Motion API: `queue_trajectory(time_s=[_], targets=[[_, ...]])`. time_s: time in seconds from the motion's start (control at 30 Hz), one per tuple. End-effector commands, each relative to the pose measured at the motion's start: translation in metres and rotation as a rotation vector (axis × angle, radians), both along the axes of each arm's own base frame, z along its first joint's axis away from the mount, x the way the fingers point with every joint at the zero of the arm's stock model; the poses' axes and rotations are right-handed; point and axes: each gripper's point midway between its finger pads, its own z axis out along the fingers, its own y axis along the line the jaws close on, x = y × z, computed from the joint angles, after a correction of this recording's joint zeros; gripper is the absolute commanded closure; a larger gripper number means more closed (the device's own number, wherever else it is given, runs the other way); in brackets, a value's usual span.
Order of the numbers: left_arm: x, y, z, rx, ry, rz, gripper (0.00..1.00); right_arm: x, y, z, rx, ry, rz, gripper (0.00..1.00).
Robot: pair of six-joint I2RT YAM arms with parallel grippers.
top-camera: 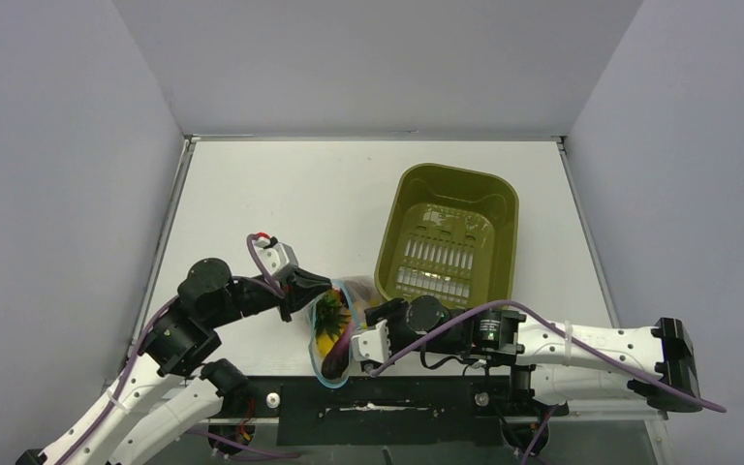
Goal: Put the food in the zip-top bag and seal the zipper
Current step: Zip the zipper food storage bag at the center of the board.
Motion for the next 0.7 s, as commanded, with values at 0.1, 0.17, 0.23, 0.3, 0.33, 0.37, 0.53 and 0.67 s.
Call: queue_trajectory(time_s=[0.1, 0.17, 0.23, 0.3, 0.33, 0.37, 0.53, 0.67], targets=[[-0.010, 0.000, 0.045, -0.104, -0.089, -0.026, 1.00, 0.013, 0.021, 0.028, 0.121, -0.100, -0.010, 0.62], [-0.010, 0.001, 0.044, -0.107, -0.089, -0.023, 1.00, 0.012, 0.023, 0.027, 0.124, -0.098, 0.006, 0.67], [-0.009, 0.001, 0.043, -0.110, -0.088, -0.018, 1.00, 0.008, 0.026, 0.027, 0.123, -0.092, 0.031, 0.75], [-0.007, 0.004, 0.042, -0.107, -0.087, 0.002, 1.00, 0.005, 0.028, 0.031, 0.131, -0.078, 0.051, 0.96], [-0.005, 0.006, 0.041, -0.091, -0.095, 0.019, 1.00, 0.004, 0.031, 0.036, 0.147, -0.066, 0.056, 1.00], [-0.001, 0.010, 0.039, -0.071, -0.102, 0.042, 1.00, 0.002, 0.033, 0.044, 0.172, -0.040, 0.059, 1.00], [0.010, 0.029, 0.042, 0.051, -0.146, 0.135, 1.00, -0.002, 0.044, 0.103, 0.424, 0.122, 0.066, 1.00], [0.019, 0.047, 0.039, 0.117, -0.144, 0.230, 1.00, 0.026, 0.035, 0.113, 0.567, 0.319, -0.039, 1.00]])
